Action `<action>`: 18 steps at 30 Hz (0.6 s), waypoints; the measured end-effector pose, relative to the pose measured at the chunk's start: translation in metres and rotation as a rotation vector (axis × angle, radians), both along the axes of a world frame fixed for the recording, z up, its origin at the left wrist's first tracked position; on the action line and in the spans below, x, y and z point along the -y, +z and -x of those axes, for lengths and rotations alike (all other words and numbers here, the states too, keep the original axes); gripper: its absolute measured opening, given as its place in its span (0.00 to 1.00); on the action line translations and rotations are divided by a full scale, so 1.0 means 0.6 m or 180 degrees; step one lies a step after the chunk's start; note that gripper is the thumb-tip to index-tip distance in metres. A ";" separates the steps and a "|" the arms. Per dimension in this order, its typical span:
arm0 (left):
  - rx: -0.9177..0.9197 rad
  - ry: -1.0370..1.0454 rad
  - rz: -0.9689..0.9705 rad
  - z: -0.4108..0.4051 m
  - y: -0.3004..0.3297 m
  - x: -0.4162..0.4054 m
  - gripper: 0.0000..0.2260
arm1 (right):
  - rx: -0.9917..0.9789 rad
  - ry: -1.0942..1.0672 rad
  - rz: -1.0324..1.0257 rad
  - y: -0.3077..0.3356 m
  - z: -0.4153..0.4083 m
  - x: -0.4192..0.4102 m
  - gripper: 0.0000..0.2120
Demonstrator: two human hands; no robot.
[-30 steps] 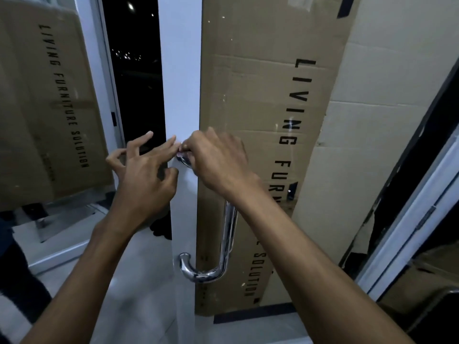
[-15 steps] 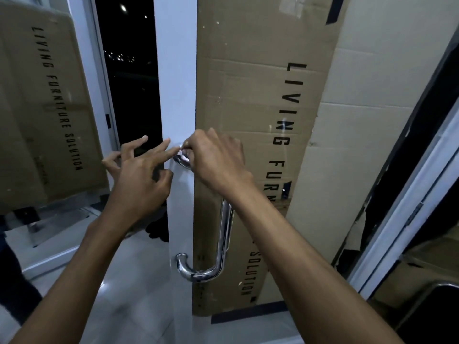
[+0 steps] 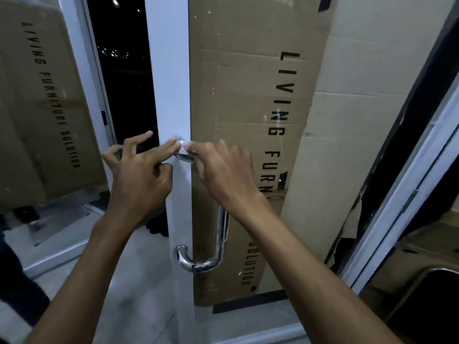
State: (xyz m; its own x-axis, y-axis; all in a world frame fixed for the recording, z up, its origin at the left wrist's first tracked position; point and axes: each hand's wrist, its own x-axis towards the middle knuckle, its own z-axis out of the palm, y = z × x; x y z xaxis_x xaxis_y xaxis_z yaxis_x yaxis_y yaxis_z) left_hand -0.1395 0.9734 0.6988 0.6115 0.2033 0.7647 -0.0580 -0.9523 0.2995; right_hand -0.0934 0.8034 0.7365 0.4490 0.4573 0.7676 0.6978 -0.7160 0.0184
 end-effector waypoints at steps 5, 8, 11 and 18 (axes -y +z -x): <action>-0.0031 -0.0264 -0.0326 -0.006 0.012 0.037 0.23 | -0.0242 -0.0052 -0.0511 -0.042 -0.002 0.048 0.17; -0.0041 -0.0304 -0.0570 -0.011 0.015 0.050 0.23 | -0.0487 0.0032 -0.0988 -0.068 0.008 0.051 0.19; -0.0141 -0.0278 -0.0648 -0.018 0.018 0.057 0.23 | -0.0683 -0.0084 -0.1244 -0.077 0.002 0.054 0.19; -0.0230 -0.0121 -0.0721 -0.025 0.021 0.080 0.22 | -0.1190 0.0020 -0.1705 -0.096 -0.019 0.064 0.15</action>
